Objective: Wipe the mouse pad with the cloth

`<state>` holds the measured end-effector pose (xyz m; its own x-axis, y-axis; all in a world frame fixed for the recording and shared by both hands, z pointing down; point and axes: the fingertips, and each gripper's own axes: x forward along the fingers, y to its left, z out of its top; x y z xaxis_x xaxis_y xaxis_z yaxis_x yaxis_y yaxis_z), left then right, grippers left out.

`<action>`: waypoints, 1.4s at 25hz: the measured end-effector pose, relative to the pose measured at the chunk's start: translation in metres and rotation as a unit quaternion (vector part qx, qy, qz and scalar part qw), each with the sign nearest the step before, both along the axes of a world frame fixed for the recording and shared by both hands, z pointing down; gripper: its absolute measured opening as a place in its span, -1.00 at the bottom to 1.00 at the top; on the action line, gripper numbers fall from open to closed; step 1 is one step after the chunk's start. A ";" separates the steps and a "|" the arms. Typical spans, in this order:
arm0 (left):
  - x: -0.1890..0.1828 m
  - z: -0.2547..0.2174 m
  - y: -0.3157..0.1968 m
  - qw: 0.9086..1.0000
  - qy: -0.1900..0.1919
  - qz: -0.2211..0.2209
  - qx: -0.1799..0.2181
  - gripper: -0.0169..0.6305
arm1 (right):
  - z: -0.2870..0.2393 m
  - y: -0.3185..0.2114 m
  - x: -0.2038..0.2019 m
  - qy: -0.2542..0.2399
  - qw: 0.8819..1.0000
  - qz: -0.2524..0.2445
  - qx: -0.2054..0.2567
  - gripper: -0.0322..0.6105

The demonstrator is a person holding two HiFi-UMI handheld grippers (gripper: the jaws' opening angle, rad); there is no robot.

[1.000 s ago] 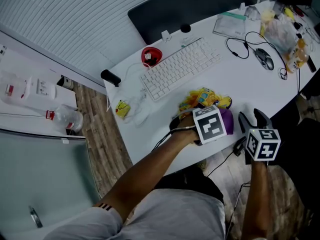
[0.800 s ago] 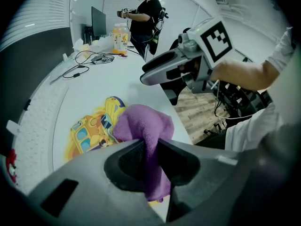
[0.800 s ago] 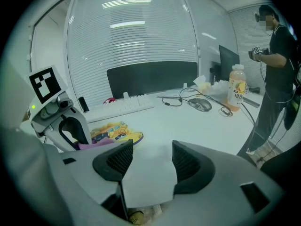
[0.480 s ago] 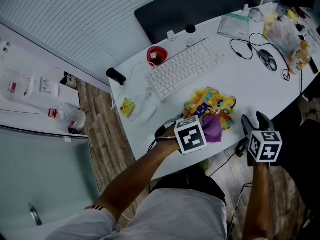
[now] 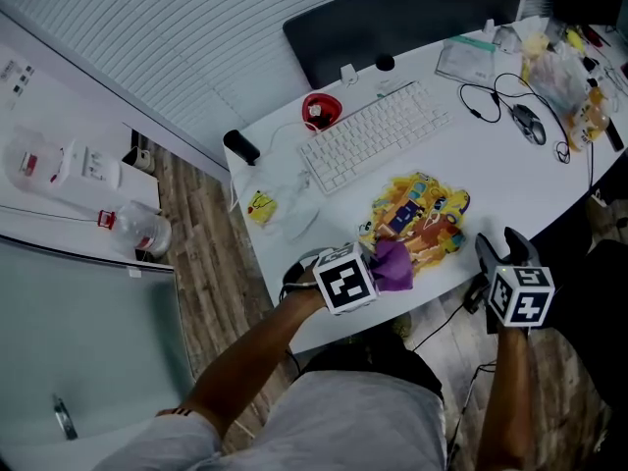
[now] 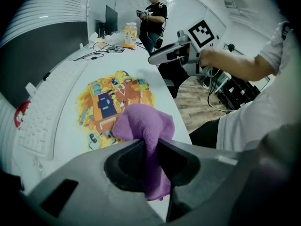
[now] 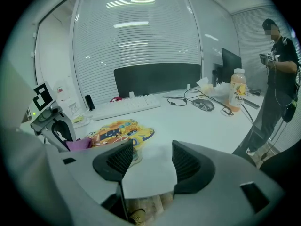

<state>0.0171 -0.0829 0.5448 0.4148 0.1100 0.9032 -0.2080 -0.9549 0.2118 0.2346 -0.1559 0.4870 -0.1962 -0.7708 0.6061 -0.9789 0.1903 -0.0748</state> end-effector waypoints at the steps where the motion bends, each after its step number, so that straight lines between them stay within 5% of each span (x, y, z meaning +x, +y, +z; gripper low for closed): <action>1: -0.005 0.000 0.002 1.000 0.000 -0.004 0.000 -0.70 | -0.001 0.003 -0.001 0.001 1.000 0.000 0.001 -0.15; 8: -0.027 -0.014 0.005 0.999 0.020 -0.032 0.025 -0.70 | -0.011 0.022 -0.006 -0.001 1.000 0.000 0.012 -0.16; 14: -0.016 -0.063 -0.003 0.983 0.147 -0.081 0.074 -0.70 | -0.038 0.038 -0.031 -0.046 0.997 -0.033 0.055 -0.16; 24: 0.002 -0.139 -0.008 0.926 0.310 -0.112 0.184 -0.70 | -0.096 0.060 -0.080 -0.087 0.985 -0.079 0.128 -0.16; 35: -0.007 -0.232 -0.009 0.825 0.466 -0.154 0.281 -0.70 | -0.165 0.081 -0.132 -0.122 0.957 -0.123 0.233 -0.35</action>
